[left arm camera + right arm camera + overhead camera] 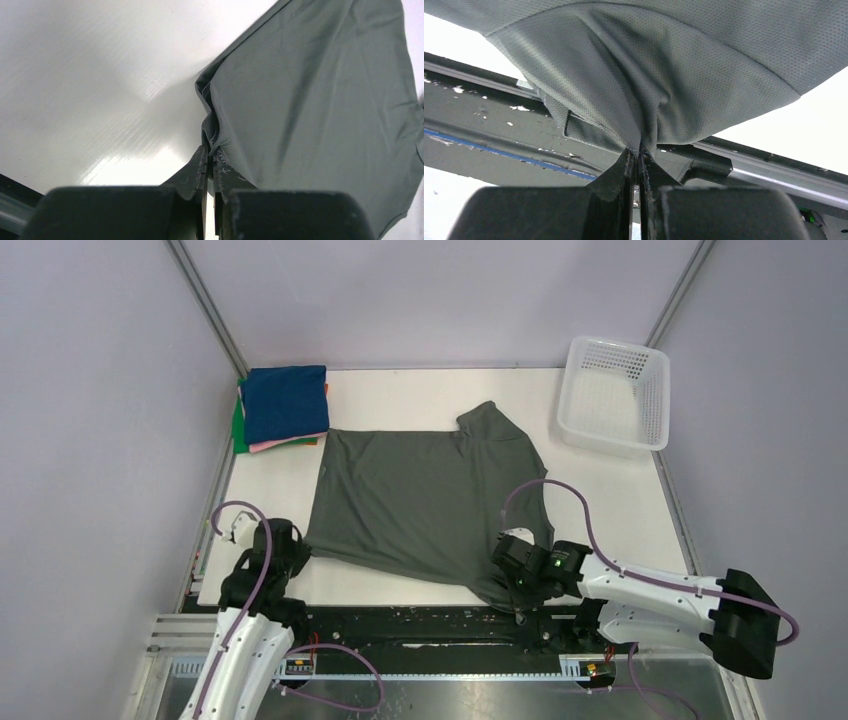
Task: Fold and stack the t-shirts
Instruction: Grab the side of the flattened tshirt closest away from the robot with both arms, then fold the flattened tshirt in 1/3 of the way
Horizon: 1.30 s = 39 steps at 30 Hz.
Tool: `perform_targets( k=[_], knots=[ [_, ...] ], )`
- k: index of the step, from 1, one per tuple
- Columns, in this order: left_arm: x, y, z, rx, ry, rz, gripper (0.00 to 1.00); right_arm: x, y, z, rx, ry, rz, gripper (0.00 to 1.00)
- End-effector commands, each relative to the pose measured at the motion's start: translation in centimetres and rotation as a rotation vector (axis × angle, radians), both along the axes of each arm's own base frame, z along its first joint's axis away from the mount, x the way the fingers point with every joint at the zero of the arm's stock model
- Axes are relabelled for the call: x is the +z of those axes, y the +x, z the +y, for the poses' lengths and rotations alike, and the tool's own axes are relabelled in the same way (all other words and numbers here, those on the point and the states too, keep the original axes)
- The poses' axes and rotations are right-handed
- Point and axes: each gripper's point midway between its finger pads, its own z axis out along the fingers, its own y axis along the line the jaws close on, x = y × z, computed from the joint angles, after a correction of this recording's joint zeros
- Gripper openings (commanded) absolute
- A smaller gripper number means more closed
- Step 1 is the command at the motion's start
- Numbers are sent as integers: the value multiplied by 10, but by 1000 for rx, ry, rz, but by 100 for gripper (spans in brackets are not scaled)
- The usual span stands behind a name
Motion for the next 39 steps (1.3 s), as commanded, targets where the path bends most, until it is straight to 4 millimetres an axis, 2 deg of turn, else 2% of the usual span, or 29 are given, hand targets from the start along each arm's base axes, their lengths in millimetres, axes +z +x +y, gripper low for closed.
perform_targets(
  k=[1, 4, 11, 22, 29, 39],
  knots=[
    [9, 2, -8, -12, -53, -40, 0, 15, 0, 5, -4, 46, -14, 0],
    [15, 4, -9, -22, -50, -40, 0, 33, 15, 17, 5, 78, -87, 0],
    [26, 15, -5, -4, -29, -64, 0, 62, 53, 17, -2, 48, -220, 0],
    [36, 42, -1, 9, 19, -43, 0, 82, 102, -1, -68, 12, -276, 0],
    [45, 58, 4, 39, 48, -68, 0, 89, 137, 5, -103, 27, -316, 0],
    [37, 86, 4, 43, 70, -17, 0, 89, 179, 8, -94, 13, -311, 0]
  ],
)
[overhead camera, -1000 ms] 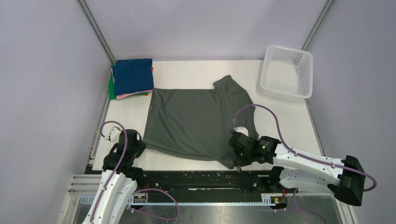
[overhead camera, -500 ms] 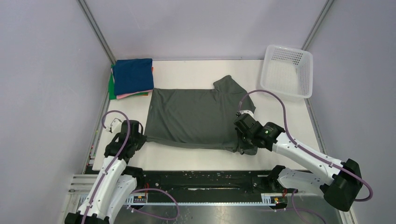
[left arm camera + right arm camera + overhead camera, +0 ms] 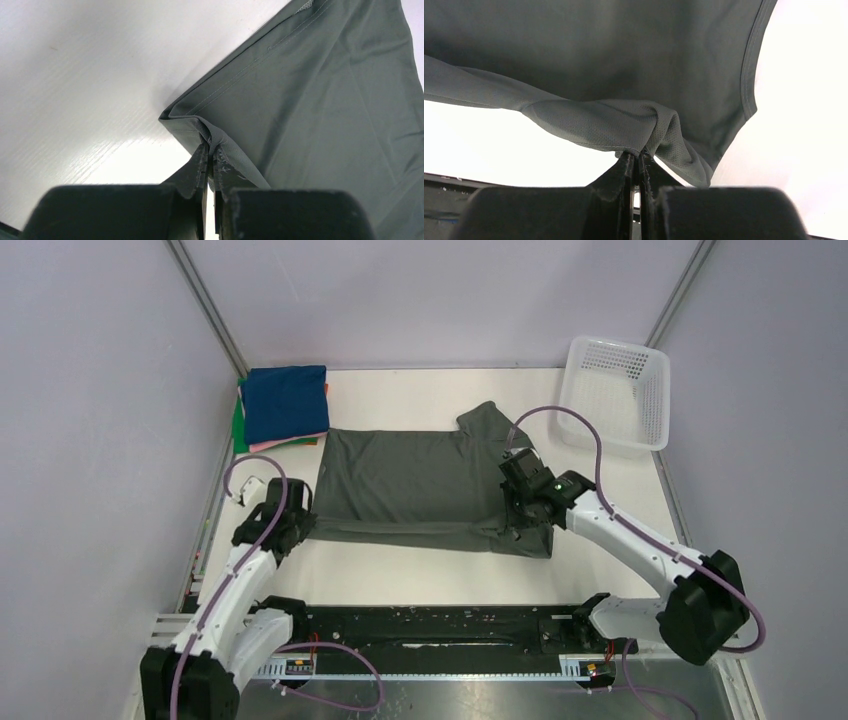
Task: Fold and stack the t-shirts
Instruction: Fold the flattened tshirt in 1/3 of the way
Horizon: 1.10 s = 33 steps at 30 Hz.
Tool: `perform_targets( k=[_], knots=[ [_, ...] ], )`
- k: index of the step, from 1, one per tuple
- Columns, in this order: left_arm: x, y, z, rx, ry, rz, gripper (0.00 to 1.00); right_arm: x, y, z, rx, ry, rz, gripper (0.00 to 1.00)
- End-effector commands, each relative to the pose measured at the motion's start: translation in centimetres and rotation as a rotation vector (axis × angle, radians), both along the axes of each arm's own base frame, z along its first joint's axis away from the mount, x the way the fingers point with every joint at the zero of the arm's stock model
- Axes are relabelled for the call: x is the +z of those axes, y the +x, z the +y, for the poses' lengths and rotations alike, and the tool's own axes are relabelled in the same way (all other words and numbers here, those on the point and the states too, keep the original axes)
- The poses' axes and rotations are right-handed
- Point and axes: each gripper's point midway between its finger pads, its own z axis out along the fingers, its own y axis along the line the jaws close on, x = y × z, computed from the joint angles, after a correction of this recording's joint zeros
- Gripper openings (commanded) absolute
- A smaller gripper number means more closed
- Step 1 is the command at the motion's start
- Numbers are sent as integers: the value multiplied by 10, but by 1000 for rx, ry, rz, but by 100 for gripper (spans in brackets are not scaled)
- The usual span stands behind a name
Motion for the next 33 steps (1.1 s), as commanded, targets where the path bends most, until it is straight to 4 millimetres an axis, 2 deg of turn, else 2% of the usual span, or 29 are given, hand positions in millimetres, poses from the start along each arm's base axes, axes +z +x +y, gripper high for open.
perform_targets(
  k=[1, 5, 11, 13, 15, 16, 17, 20, 21, 24, 27, 30, 33],
  knots=[
    [20, 33, 5, 25, 29, -72, 0, 10, 27, 10, 43, 17, -36, 0],
    [17, 49, 6, 25, 44, -50, 0, 3, 48, 17, 49, 12, -16, 0],
    [4, 68, 9, 35, 43, 0, 0, -9, 85, 14, 10, -17, -4, 2],
    [2, 75, 12, 43, 45, 6, 6, -15, 101, 16, 11, -6, 4, 6],
    [2, 82, 16, 55, 52, 4, 20, -19, 119, 15, -6, -1, 17, 19],
    [3, 86, 18, 61, 53, 4, 36, -17, 130, 14, -16, 1, 9, 29],
    [6, 91, 20, 68, 51, 0, 59, -16, 143, 13, -26, 0, -5, 35],
    [21, 102, 22, 59, 42, -24, 97, 6, 176, 2, -81, -43, -80, 58],
    [28, 104, 22, 46, 42, -35, 99, 13, 178, -3, -94, -57, -97, 67],
    [41, 102, 17, 13, 33, -65, 99, 21, 164, -8, -115, -29, -127, 98],
    [38, 93, 5, -50, -9, -82, 99, 12, 133, 5, -99, 101, -94, 99],
    [29, 83, -15, -156, -76, -90, 99, -3, 95, 33, -33, 291, -3, 100],
    [22, 75, -33, -247, -134, -98, 99, -15, 74, 46, -20, 373, 42, 99]
  ],
)
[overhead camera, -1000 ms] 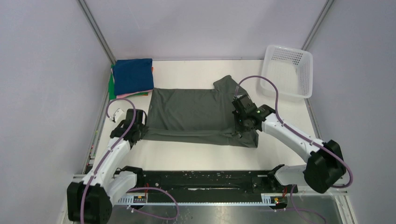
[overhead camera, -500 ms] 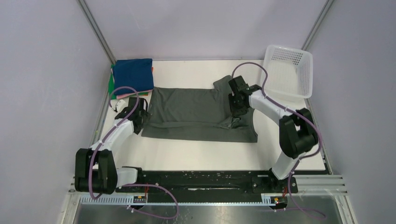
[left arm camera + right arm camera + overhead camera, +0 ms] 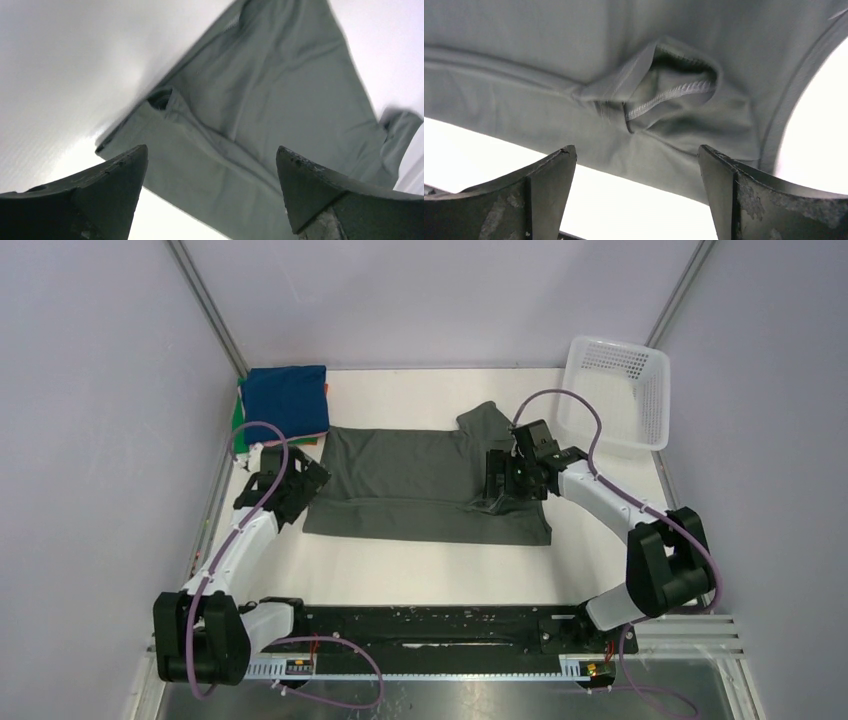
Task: Fold and stack the t-shirts
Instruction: Fold the flattened tshirt in 1/3 of the way
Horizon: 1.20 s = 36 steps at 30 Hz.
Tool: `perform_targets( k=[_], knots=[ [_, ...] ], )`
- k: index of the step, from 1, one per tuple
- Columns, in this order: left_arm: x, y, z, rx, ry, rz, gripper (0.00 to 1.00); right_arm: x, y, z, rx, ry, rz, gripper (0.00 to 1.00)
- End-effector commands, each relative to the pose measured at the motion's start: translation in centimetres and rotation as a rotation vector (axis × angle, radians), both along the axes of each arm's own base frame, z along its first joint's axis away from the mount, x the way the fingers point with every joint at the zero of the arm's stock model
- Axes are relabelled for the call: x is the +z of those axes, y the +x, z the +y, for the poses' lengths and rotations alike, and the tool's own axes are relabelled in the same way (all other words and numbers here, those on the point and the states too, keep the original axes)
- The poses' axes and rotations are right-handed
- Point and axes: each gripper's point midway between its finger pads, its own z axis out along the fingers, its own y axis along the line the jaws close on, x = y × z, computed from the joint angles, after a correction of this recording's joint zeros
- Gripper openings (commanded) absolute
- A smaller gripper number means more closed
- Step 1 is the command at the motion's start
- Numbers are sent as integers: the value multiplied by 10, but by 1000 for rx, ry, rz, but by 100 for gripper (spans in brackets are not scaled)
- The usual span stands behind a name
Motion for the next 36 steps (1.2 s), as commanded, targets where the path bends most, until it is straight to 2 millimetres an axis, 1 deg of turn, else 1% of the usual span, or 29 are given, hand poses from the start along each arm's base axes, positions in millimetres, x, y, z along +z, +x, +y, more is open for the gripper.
perform_targets(
  k=[1, 4, 7, 10, 12, 15, 17, 19, 21, 22, 24, 26, 29, 30, 33, 34, 36],
  knots=[
    [-6, -8, -29, -167, -88, -29, 99, -9, -26, 36, 51, 193, 48, 100],
    [-13, -17, -27, -157, -80, -15, 99, -22, -30, 36, 37, 183, 65, 99],
    [-19, -21, -25, -155, -70, -4, 99, -28, -22, 41, 33, 183, 55, 100],
    [-21, -21, -23, -154, -60, 6, 99, -28, -2, 52, 32, 198, 21, 100],
    [-22, -21, -21, -146, -50, 19, 99, -31, 16, 62, 29, 201, 18, 100],
    [-20, -20, -18, -136, -33, 29, 99, -38, 43, 63, -34, 171, -7, 99],
    [-17, -18, -17, -137, -31, 23, 99, -30, 64, 70, -70, 195, -56, 100],
    [-14, -17, -17, -140, -29, 20, 99, -14, 79, 80, -94, 239, -81, 100],
    [-12, -15, -18, -145, -31, 16, 99, -2, 88, 86, -127, 267, -82, 99],
    [-11, -15, -18, -143, -31, 16, 99, 1, 89, 85, -146, 268, -75, 99],
    [-9, -13, -18, -138, -35, 5, 99, 3, 86, 78, -186, 249, -67, 100],
    [-6, -10, -22, -147, -50, -13, 99, 2, 76, 68, -207, 219, -58, 99],
    [-6, -3, -29, -172, -83, -34, 99, 2, 53, 51, -221, 182, -53, 99],
    [-7, -1, -36, -196, -109, -35, 99, 3, 47, 43, -229, 161, -63, 99],
    [-12, 4, -46, -232, -155, -31, 99, 2, 24, 23, -230, 102, -60, 99],
    [-15, 5, -50, -243, -169, -28, 99, 0, 13, 18, -226, 95, -49, 99],
    [-21, 9, -58, -266, -198, -28, 99, -8, -3, 19, -203, 120, -18, 100]
  ],
)
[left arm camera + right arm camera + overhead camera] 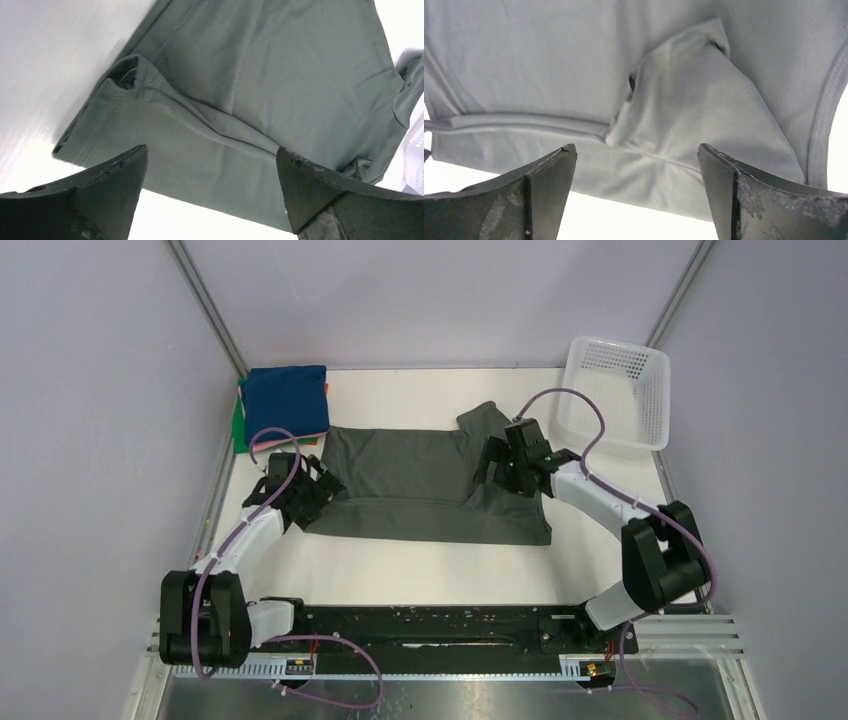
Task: Fold and stack the t-shirts
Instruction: Fold the flattened tshirt in 1/3 of the way
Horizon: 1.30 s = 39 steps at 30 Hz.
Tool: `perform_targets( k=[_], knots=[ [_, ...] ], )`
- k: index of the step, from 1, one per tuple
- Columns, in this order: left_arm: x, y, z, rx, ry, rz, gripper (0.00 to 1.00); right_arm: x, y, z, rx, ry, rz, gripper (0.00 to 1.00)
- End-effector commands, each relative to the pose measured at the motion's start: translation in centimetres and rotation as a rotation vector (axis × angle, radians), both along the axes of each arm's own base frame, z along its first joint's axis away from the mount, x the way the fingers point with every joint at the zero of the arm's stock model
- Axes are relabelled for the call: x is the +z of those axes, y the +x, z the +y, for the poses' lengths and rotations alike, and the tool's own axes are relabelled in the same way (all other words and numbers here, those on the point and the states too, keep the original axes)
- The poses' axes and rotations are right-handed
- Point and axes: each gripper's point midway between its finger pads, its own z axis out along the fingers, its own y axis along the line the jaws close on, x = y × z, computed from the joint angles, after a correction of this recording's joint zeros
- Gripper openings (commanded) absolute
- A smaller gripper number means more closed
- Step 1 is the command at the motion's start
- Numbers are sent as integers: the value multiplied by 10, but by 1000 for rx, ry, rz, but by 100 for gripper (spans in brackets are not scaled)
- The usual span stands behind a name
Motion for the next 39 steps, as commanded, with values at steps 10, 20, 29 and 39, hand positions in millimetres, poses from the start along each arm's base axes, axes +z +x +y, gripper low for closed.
perform_targets(
  k=[10, 20, 29, 39],
  knots=[
    [-39, 50, -51, -95, -182, 49, 99, -52, -43, -5, 52, -20, 154, 99],
    [-75, -17, -52, -106, -166, 200, 99, -74, -100, -41, 21, -104, 265, 99],
    [-73, -75, -54, -117, -101, 229, 99, -72, -149, -62, 11, -113, 328, 99],
    [-76, -122, -56, -124, -86, 270, 99, -68, -184, -74, 19, -104, 355, 99]
  ],
)
